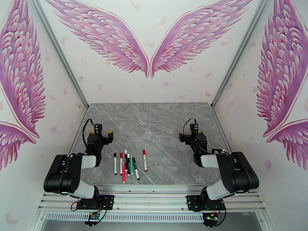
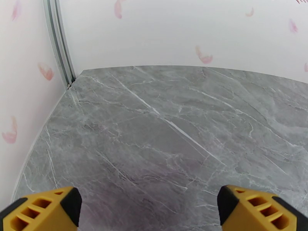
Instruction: Open the pen caps
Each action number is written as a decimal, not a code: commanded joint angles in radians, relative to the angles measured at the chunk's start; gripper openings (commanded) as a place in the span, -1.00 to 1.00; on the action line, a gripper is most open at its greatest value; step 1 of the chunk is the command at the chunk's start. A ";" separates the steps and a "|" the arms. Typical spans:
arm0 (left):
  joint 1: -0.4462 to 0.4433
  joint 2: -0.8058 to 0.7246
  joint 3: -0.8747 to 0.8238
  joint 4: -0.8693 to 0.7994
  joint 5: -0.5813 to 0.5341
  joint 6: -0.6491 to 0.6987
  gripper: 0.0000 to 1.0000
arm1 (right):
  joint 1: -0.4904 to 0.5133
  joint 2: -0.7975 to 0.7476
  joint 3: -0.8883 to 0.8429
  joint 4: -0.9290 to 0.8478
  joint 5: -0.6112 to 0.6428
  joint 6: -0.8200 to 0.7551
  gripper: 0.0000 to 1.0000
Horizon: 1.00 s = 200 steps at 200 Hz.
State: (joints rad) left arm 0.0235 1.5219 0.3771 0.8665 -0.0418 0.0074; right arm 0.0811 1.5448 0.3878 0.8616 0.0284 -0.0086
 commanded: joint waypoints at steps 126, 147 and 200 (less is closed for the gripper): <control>-0.216 -0.436 0.281 -0.851 -0.337 -0.127 0.98 | 0.009 -0.423 0.140 -0.631 0.036 0.151 0.98; -0.273 -0.453 0.339 -1.004 -0.332 -0.226 0.97 | 0.012 -0.495 0.183 -0.779 0.013 0.223 0.98; -0.391 -0.466 0.413 -1.372 -0.275 -0.495 0.98 | 0.022 -0.626 0.259 -1.059 -0.100 0.388 0.98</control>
State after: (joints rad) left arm -0.3367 1.0740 0.7544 -0.2359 -0.3511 -0.3191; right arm 0.0883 0.9558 0.5915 0.0257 0.0002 0.2695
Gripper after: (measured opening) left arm 0.988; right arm 0.987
